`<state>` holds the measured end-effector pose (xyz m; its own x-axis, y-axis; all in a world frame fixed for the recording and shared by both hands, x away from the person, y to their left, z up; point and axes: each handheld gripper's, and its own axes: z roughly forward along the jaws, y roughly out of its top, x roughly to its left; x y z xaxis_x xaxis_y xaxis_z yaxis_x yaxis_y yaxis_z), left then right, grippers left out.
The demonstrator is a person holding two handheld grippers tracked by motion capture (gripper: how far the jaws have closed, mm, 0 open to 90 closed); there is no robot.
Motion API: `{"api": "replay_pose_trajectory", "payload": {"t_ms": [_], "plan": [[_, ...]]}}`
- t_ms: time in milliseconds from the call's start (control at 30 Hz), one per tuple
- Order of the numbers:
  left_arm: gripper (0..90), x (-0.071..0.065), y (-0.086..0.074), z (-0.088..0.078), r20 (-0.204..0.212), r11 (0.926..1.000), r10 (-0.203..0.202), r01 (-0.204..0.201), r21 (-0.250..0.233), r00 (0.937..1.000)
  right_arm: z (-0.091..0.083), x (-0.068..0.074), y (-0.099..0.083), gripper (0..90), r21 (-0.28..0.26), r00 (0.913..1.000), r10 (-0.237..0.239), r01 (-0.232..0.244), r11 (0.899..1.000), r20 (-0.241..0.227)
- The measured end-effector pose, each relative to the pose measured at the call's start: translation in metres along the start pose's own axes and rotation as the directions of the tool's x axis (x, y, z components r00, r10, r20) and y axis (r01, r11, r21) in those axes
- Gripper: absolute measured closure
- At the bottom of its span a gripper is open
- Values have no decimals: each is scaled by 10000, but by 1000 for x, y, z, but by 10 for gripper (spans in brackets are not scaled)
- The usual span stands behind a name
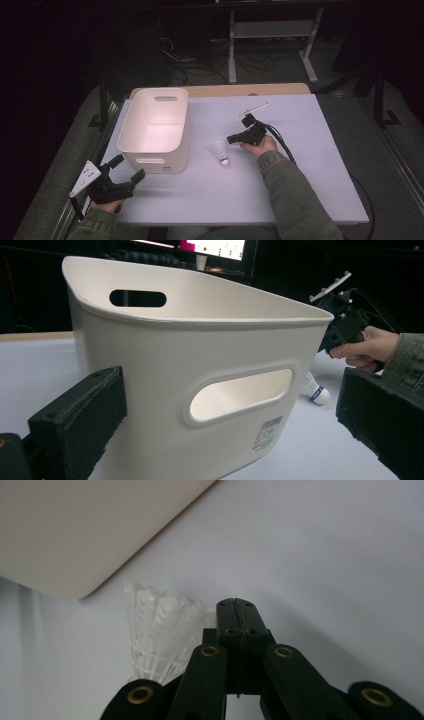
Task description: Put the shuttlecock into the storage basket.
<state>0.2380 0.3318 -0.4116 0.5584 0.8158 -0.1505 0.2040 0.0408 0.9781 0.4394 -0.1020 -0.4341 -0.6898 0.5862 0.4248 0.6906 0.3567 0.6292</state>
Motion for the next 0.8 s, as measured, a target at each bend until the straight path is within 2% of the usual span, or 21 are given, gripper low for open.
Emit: {"api": "replay_pose_trajectory", "payload": {"t_ms": [233,600,700,767,800], "plan": [[0,0,0,0,9,10000,-18,18,-6,10000,3,8,3,888,-29,9996,-202,201,9998,-209],[0,0,0,0,18,10000,-24,24,7,10000,12,30,10,888,262,9957,-668,686,9973,-648],[0,0,0,0,31,10000,-17,17,8,10000,11,35,11,887,136,9936,-866,878,9960,-721],[0,0,0,0,40,10000,-2,2,10,10000,9,37,12,878,123,9932,-811,824,9965,-832],[0,0,0,0,30,10000,-6,6,10,10000,8,38,12,832,93,9925,-852,864,9962,-873]]}}
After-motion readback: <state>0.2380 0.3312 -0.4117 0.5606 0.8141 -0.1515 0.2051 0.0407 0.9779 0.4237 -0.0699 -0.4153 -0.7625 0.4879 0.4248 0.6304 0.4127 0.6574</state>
